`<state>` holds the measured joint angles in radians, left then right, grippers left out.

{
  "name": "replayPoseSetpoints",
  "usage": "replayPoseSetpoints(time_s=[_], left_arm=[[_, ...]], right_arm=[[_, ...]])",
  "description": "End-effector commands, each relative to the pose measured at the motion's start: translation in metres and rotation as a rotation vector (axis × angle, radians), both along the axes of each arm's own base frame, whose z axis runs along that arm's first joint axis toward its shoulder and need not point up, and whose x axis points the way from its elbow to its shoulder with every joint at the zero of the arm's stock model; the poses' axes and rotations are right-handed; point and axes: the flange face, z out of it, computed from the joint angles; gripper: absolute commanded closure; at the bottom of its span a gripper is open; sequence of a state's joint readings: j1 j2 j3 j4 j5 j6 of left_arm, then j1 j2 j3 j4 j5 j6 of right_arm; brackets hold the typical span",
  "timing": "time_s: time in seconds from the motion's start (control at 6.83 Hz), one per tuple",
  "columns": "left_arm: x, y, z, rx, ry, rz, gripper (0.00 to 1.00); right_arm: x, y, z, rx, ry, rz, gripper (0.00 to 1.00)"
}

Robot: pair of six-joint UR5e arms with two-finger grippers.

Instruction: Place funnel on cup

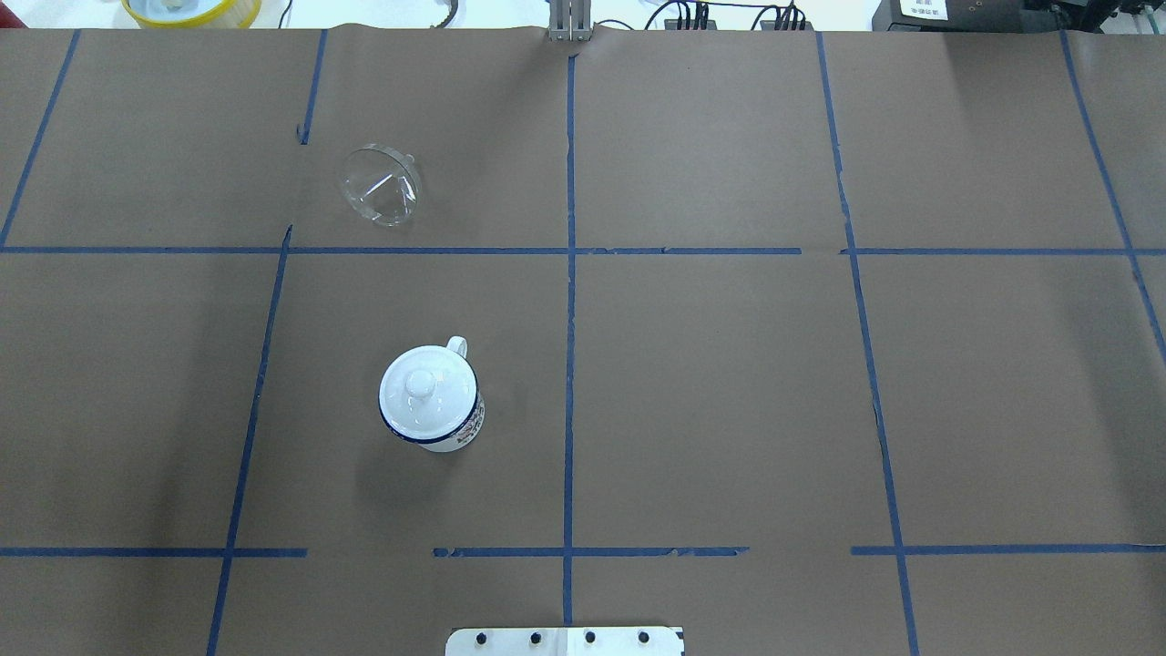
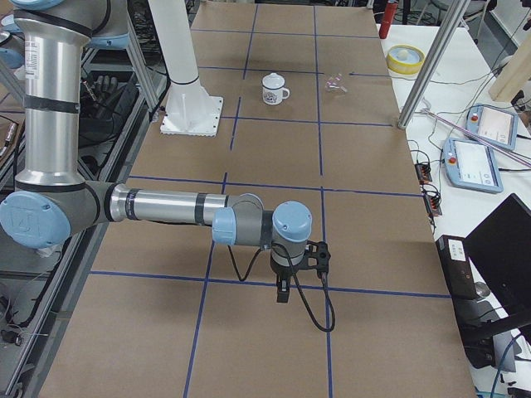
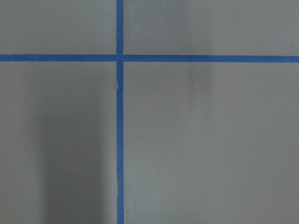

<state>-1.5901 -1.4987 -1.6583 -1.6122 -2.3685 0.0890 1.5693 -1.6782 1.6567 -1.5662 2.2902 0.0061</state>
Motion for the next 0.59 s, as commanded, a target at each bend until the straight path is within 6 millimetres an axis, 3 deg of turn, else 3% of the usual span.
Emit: replayPoseSetpoints(time_s=[0.0, 0.29, 0.44], left_arm=[[0.000, 0.000, -0.001, 0.004, -0.003, 0.001, 0.00], [0.000, -0.003, -0.002, 0.005, -0.001, -0.003, 0.00], [0.001, -0.011, -0.015, 0.030, -0.005, -0.004, 0.00]], right_arm=[[0.000, 0.000, 0.000, 0.000, 0.000, 0.000, 0.00], [0.000, 0.000, 0.000, 0.000, 0.000, 0.000, 0.00], [0.000, 0.000, 0.000, 0.000, 0.000, 0.000, 0.00]])
